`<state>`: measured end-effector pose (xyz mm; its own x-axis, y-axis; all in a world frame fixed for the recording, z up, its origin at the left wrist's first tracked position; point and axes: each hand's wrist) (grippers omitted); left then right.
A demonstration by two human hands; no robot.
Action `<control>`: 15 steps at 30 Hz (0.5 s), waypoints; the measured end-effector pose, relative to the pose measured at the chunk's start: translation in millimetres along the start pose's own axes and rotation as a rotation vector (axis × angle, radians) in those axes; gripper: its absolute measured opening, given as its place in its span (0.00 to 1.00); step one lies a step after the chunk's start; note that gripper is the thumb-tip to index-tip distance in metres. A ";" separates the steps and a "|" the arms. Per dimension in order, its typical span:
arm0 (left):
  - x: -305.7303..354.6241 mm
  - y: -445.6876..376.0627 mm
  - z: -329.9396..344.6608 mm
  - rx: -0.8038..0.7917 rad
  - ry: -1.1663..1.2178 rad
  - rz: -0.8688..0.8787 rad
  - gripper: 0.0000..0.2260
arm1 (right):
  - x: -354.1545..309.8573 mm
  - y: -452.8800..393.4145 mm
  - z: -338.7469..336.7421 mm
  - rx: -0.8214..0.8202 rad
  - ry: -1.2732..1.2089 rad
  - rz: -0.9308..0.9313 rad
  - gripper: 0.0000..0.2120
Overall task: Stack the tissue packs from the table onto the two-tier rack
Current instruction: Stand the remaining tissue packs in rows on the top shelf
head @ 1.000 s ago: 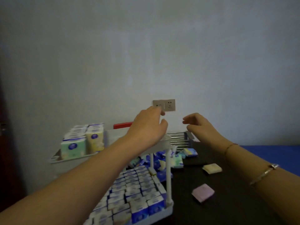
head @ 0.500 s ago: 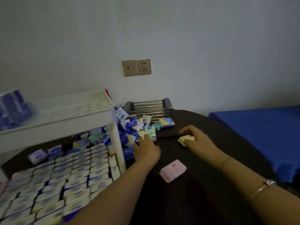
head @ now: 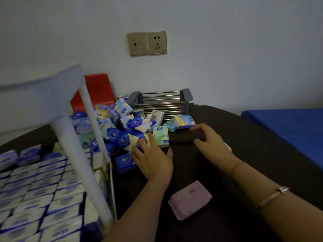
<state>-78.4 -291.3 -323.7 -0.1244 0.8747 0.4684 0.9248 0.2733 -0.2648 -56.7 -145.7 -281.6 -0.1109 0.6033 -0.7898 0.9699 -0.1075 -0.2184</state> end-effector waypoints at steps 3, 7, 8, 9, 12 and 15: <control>0.1 0.6 3.1 0.058 0.029 0.055 0.27 | 4.5 -18.8 3.1 0.038 0.025 -0.013 0.22; 1.5 -1.4 9.2 0.026 0.100 0.127 0.23 | 13.0 -54.2 13.7 0.043 0.084 -0.078 0.25; 1.5 -0.9 8.6 0.033 0.133 0.130 0.21 | 15.6 -64.3 16.7 0.017 0.125 -0.071 0.26; 1.7 -0.6 7.6 0.049 0.159 0.136 0.20 | 17.8 -73.5 19.7 -0.012 0.173 -0.059 0.25; 2.7 2.2 3.0 0.061 0.151 0.199 0.22 | 24.4 -91.8 28.9 -0.109 0.335 -0.017 0.24; 4.6 3.0 2.0 -0.020 0.032 0.248 0.32 | 27.2 -89.8 34.5 -0.140 0.413 -0.024 0.22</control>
<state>-76.8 -285.7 -324.0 0.1179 0.9010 0.4175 0.9325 0.0440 -0.3584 -154.3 -146.9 -303.2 -0.0657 0.8730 -0.4833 0.9913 0.0018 -0.1315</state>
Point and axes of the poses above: each hand's wrist, its own y-axis away from the middle knuckle, its own z-axis out of the palm, x = y × z
